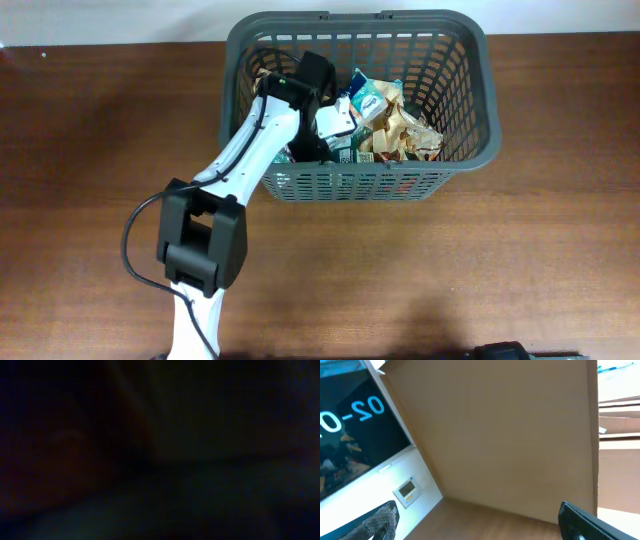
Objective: Pack container
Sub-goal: 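Carry the tissue packs with the left gripper and release them into the basket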
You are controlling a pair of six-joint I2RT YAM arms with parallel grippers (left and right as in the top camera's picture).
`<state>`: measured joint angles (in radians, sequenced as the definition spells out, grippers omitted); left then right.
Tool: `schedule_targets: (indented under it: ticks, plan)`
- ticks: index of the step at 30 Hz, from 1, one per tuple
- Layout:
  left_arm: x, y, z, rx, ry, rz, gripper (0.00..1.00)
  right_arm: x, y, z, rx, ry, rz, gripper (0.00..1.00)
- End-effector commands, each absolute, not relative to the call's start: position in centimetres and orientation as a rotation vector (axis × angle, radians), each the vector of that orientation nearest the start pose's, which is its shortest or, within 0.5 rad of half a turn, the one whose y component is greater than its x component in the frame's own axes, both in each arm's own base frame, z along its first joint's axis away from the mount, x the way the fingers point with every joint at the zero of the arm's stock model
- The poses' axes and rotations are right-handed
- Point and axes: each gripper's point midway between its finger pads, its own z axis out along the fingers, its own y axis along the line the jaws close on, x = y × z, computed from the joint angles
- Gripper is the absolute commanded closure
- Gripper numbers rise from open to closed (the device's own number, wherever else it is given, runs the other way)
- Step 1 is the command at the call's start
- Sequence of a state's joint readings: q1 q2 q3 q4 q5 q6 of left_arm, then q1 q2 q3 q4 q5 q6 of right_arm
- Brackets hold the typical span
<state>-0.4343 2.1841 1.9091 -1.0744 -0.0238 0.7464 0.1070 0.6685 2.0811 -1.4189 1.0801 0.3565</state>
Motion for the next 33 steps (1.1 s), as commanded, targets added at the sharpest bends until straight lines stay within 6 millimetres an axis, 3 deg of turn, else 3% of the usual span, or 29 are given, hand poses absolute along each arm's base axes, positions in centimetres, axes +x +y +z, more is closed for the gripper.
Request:
schedule_targets:
  ticks: [1, 7, 13, 15, 20, 23, 27, 33]
  plan:
    - [45.6, -16.8, 8.2, 1.486, 2.507, 0.332, 0.06, -3.4, -15.9, 53.1, 0.994, 1.254, -0.525, 0.01]
    - [47.2, -19.4, 19.7, 1.263, 2.301, 0.244, 0.00, -3.3, -15.8, 53.1, 0.992, 1.256, -0.522, 0.01]
    - [44.7, -23.2, 32.7, 1.192, 1.969, 0.010, 0.01, -3.2, -15.7, 53.1, 0.988, 1.257, -0.513, 0.01]
    - [43.7, -23.7, 35.4, 1.182, 1.888, -0.045, 0.01, -3.2, -15.7, 53.1, 0.988, 1.257, -0.513, 0.01]
    - [41.1, -23.7, 39.6, 1.131, 1.810, -0.129, 0.01, -3.2, -15.7, 53.1, 0.989, 1.257, -0.513, 0.01]
    - [39.6, -21.8, 42.9, 1.029, 1.786, -0.103, 0.01, -3.5, -15.9, 53.1, 1.001, 1.248, -0.526, 0.01]
    - [38.0, -15.9, 47.1, 0.775, 1.813, 0.077, 0.01, -5.7, -16.8, 52.7, 1.102, 1.163, -0.552, 0.01]
    - [32.3, -9.4, 51.2, 0.549, 1.809, 0.162, 0.01, -9.0, -17.3, 49.5, 1.162, 1.145, -0.531, 0.01]
